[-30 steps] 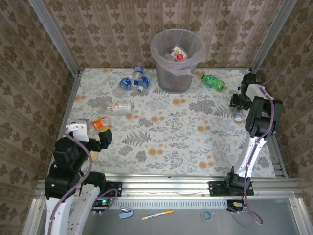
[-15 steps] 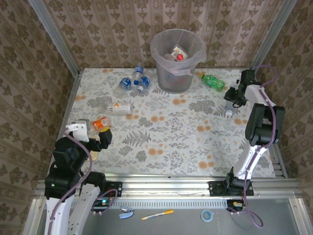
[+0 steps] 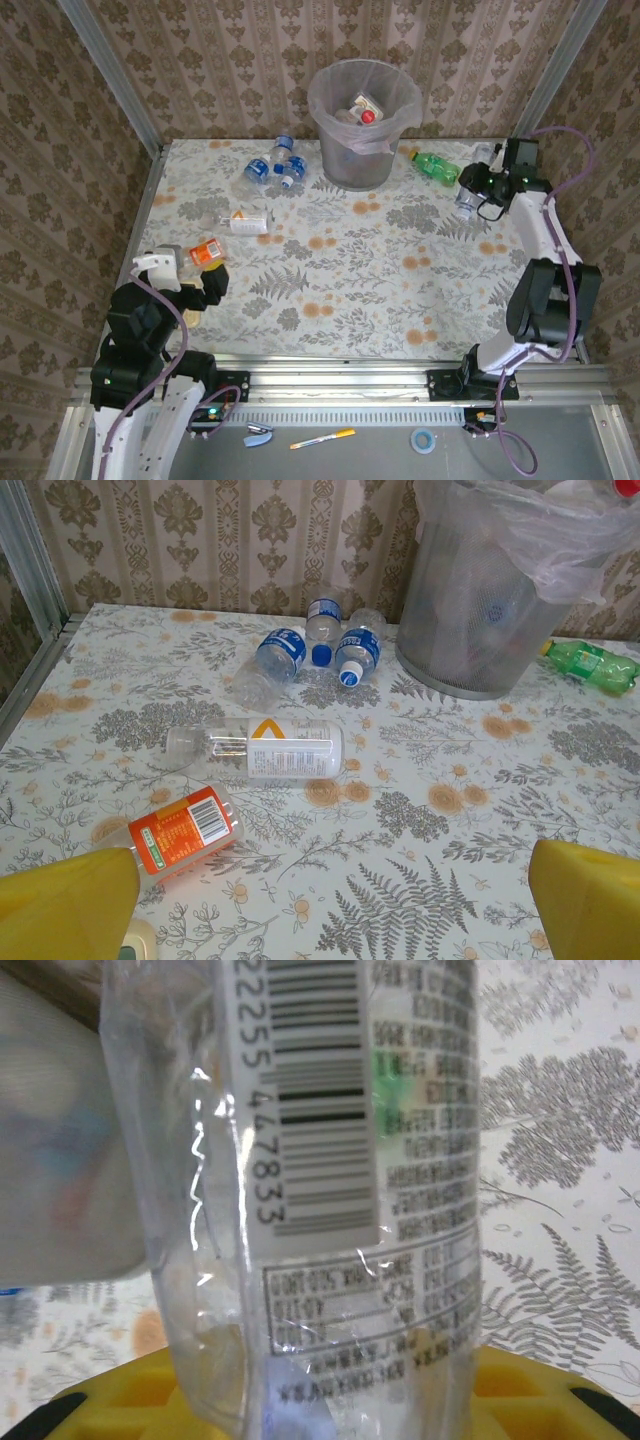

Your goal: Throw the plastic bottles in the bin

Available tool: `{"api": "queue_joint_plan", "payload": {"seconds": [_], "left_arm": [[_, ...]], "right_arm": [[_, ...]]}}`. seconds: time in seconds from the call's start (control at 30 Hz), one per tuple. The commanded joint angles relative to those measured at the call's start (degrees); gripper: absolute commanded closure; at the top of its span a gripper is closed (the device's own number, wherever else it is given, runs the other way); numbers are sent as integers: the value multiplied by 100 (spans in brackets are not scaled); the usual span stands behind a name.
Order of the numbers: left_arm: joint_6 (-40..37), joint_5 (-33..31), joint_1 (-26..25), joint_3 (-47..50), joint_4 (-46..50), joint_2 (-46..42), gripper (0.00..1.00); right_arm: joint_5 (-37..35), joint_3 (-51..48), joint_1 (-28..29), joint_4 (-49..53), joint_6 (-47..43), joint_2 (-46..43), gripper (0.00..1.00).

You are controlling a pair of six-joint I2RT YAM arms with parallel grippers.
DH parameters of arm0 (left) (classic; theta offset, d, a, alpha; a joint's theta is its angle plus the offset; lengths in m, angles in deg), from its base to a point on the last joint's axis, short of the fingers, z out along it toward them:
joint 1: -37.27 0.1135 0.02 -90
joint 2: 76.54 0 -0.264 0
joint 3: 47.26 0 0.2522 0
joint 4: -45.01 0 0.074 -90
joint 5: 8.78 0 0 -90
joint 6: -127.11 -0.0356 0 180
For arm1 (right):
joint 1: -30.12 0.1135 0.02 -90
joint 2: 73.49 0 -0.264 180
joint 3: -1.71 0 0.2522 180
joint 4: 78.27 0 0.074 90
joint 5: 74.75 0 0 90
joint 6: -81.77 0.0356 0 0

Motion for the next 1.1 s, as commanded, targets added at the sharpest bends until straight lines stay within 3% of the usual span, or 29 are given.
{"api": "queue_joint_plan", "payload": {"seconds": [0.0, 0.53, 0.8, 1.07], "left_arm": [[-107, 68, 60, 26, -7, -105, 0], [-107, 29, 69, 27, -23, -219, 0], [-98, 3, 73, 17, -14, -271, 0], [-98, -22, 78, 24, -16, -324, 0]], "right_arm": [[253, -120, 104, -255, 169, -542, 71], [411, -436, 984, -1421, 123, -2828, 74], [-35, -810, 1428, -2835, 362, -3560, 74], [-342, -838, 1665, -3698, 486, -3720, 75]]}}
